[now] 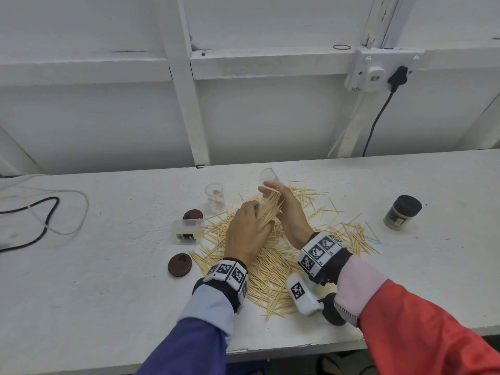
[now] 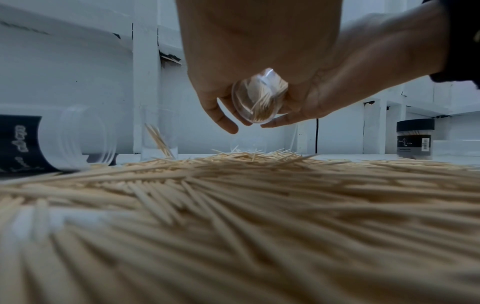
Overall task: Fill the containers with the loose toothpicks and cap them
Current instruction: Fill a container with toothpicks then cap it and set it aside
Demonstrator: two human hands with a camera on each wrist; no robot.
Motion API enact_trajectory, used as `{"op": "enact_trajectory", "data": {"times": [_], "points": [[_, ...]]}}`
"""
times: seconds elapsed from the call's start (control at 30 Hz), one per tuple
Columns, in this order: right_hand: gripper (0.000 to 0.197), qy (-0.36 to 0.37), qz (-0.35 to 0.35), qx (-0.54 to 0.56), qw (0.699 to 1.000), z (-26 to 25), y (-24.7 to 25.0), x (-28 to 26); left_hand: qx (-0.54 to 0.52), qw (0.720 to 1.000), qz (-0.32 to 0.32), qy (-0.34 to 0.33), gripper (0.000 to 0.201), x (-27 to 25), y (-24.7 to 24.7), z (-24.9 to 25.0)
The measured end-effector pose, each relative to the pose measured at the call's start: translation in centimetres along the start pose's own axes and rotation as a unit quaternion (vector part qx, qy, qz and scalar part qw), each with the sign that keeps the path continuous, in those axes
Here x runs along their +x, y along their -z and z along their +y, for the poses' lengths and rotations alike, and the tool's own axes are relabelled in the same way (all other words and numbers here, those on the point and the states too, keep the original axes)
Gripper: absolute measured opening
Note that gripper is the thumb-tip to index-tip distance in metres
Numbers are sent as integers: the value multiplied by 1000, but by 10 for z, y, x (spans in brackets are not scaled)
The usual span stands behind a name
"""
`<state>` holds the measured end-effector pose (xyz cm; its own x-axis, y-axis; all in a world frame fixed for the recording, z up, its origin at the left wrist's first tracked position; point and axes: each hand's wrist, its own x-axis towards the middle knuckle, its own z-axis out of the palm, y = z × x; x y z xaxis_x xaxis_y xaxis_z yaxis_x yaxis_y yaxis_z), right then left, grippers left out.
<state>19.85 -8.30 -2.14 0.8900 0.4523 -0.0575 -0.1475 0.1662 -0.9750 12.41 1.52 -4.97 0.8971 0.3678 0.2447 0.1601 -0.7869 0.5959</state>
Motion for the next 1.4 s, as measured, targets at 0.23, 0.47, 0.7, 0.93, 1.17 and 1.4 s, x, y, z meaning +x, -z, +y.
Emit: {"op": "enact_trajectory", "data": {"times": [0.23,0.47,0.7,0.93,1.17,1.4], "points": [[35,-12,11,-5,1000,1,1,-2,-18,1000,2,-12,48,0,-2,0],[34,-18,4,24,1000,3,-2,-5,-12,1000,14,-12,51,1,-3,-2],[45,-45,-41,-74,995,16,5,-1,0,999,26,-38,50,-1,1,0],[45,-93,-83,-85,989,-8,18,3,76,994,55,-51,49,1,-3,-8],[44,-32,-119,-228,966,-24,31,7,76,994,62,-54,64,3,-4,-9],[52,-23,-118,-212,970,-23,33,7,83,993,71,-45,80,3,-4,-9]]}}
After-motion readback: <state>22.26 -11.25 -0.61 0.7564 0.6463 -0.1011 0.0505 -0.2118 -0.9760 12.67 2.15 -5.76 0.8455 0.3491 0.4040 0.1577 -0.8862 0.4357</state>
